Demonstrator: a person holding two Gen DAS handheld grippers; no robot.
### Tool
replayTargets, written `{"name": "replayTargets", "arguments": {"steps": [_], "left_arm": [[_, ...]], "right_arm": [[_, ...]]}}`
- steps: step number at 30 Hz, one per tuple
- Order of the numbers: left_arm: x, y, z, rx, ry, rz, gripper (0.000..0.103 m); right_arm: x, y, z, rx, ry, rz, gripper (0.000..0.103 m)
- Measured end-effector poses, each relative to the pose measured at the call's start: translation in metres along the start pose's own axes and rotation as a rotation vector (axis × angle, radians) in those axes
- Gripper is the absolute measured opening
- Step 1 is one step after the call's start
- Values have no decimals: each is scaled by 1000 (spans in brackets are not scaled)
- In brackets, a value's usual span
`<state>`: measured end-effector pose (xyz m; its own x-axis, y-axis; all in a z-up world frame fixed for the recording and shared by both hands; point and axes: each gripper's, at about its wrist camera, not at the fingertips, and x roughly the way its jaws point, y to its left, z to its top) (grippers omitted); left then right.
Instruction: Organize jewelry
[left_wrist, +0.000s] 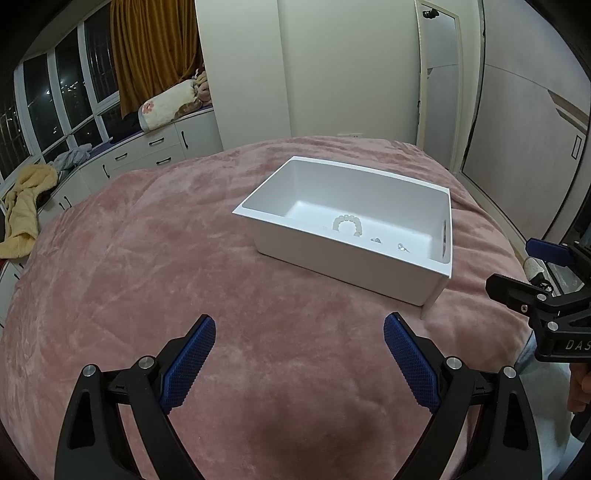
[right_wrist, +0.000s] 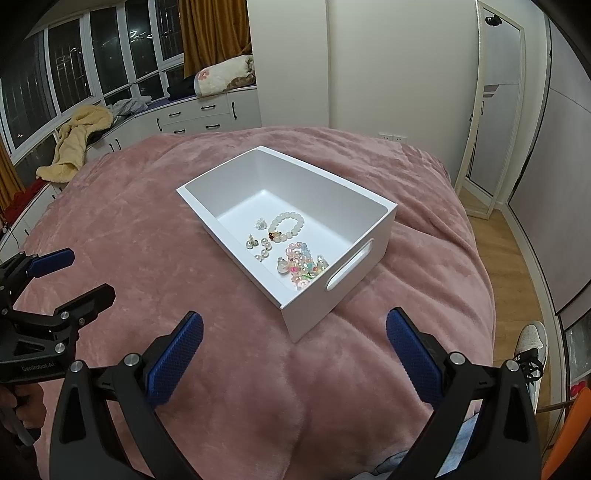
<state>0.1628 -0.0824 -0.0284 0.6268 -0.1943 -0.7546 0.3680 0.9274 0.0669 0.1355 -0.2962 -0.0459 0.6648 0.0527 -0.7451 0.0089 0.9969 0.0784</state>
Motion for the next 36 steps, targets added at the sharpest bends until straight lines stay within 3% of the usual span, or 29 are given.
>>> {"name": "replayTargets", "arguments": {"steps": [36], "left_arm": [[-2,-1,-1,19,-2,-6,94]], "right_arm": [[1,3,-3,5,6,-2,98]]}}
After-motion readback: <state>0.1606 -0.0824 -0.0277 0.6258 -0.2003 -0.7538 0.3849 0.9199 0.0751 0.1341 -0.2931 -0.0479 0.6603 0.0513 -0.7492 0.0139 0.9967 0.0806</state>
